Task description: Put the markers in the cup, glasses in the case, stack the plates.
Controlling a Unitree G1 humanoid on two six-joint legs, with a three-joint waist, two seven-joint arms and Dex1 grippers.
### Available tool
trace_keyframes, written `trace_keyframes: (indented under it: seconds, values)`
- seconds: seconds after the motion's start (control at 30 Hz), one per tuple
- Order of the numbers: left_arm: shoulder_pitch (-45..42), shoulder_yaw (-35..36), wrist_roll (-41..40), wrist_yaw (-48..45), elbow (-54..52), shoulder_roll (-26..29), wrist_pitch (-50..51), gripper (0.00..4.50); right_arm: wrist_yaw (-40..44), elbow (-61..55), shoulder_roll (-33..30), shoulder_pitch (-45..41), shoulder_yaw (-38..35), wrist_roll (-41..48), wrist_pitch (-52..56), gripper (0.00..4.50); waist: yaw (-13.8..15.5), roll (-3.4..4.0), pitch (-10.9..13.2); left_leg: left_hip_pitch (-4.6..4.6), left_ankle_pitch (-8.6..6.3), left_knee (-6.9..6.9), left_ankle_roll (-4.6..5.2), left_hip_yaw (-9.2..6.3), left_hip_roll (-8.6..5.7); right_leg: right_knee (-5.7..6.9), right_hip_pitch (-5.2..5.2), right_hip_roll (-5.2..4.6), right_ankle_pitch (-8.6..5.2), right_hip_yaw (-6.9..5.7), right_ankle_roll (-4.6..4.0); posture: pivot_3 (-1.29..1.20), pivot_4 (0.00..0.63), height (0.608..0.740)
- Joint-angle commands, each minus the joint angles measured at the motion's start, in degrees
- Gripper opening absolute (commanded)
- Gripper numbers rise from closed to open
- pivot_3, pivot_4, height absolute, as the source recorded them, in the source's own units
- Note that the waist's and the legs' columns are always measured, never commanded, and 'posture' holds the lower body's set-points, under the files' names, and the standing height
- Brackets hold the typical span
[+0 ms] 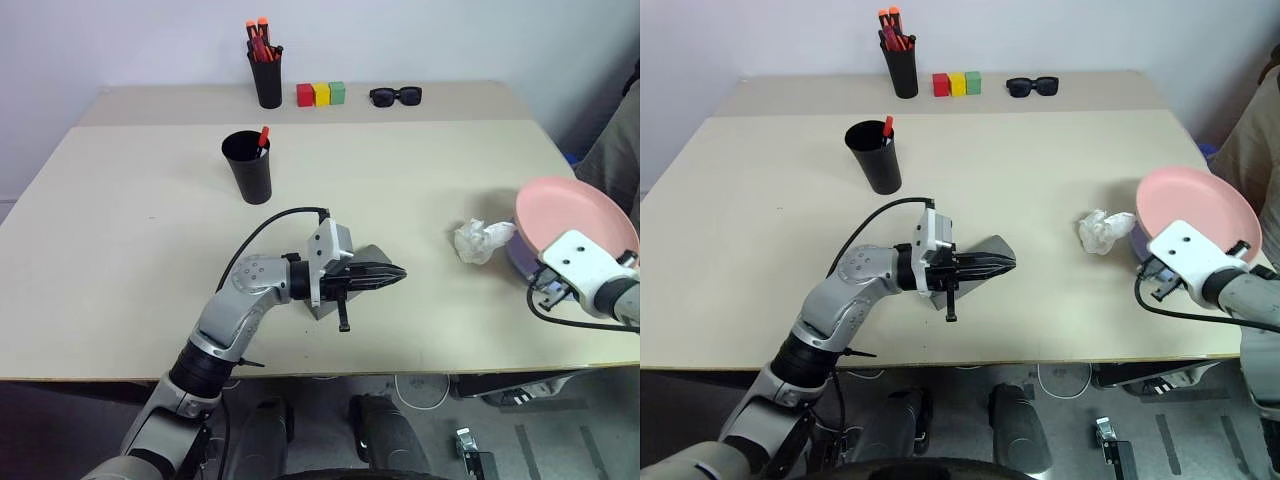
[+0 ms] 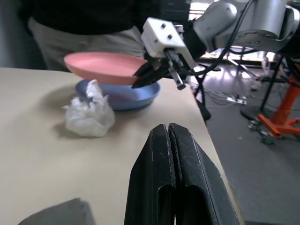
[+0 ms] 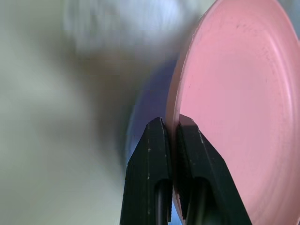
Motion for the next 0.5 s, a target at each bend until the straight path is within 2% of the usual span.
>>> trace_keyframes:
  seconds: [0.03,0.07,0.3,0.5]
  values:
    - [-0.82,0.2,0.67,-0.54,0.07,0.1,-2.12,0.0,-0.34,0.58,-0.91,0.5,-2.25,0.06,1.11,0.71,0.22,0.01,0.0,0.0,0.0,0.0,0.0,0.0,0.0,0.0,0.0,0.0,-0.01,0.0,-0.01,0.0,0.15,0.74]
    - [-0.78,0.38,0.65,-0.49,0.1,0.23,-2.2,0.0,0.01,0.77,-1.33,0.72,-2.11,0.1,1.16,1.03,0.37,0.01,-0.01,-0.01,0.0,0.0,0.0,-0.01,0.0,0.0,0.01,0.0,-0.02,0.0,-0.02,0.0,0.15,0.74]
    - [0.57,0.95,0.44,0.3,-0.63,1.26,-2.39,0.0,2.3,-0.42,-3.42,1.61,-3.12,0.72,1.29,4.48,0.58,0.0,0.0,-0.11,0.0,0.01,0.0,-0.03,-0.02,-0.08,0.0,-0.03,-0.03,0.0,0.0,0.0,0.15,0.74]
    - [0.55,1.07,0.47,0.47,0.14,1.45,-2.79,0.0,3.31,-3.94,-1.63,2.82,-6.35,3.95,-0.84,4.48,0.6,-0.01,0.0,-0.12,0.0,0.02,0.0,-0.04,-0.02,-0.08,0.0,-0.02,-0.03,-0.01,0.01,0.0,0.15,0.74]
